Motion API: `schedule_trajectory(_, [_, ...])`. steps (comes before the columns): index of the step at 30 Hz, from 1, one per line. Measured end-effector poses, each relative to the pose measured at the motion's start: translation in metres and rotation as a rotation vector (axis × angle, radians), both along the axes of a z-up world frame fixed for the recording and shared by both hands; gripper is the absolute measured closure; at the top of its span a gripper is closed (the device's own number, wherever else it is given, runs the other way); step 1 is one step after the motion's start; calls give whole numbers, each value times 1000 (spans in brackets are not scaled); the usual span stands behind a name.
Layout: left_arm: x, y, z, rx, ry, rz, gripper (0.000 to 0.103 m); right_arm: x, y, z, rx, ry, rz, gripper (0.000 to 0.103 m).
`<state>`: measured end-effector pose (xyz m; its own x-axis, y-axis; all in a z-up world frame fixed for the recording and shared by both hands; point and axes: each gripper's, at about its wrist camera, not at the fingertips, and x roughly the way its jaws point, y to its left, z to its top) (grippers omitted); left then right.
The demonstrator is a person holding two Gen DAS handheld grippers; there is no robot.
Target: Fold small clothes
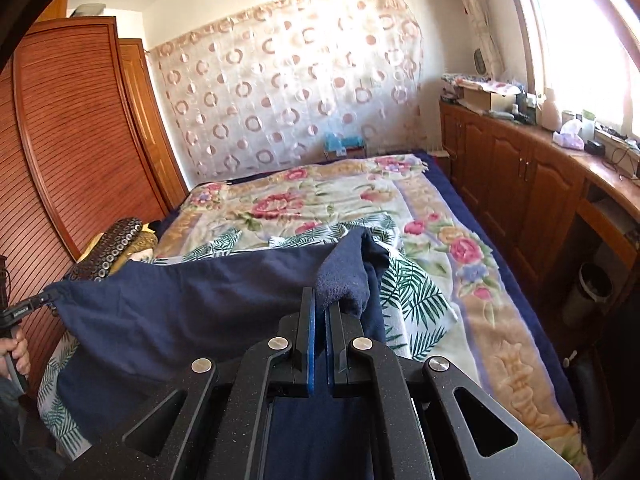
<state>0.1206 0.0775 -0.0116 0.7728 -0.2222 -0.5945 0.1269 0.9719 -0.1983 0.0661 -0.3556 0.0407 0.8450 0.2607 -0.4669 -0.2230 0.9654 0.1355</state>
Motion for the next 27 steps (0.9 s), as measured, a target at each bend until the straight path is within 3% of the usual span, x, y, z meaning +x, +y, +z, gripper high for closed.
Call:
schedule_trajectory(9, [-49, 2, -26, 0, -5, 13, 98, -49, -10, -29, -37, -13, 3, 100])
schedule_trajectory(21, [-96, 10, -17, -6, -56, 52, 98, -115, -15, -17, -67, -66, -7, 100])
schedule_trajectory(24, [-98, 9, -22, 1, -19, 29, 98, -119, -19, -22, -62, -46, -4, 100])
schedule_trajectory(27, [-99, 3, -38, 64, 24, 4, 98, -114, -16, -37, -97, 33, 28, 100])
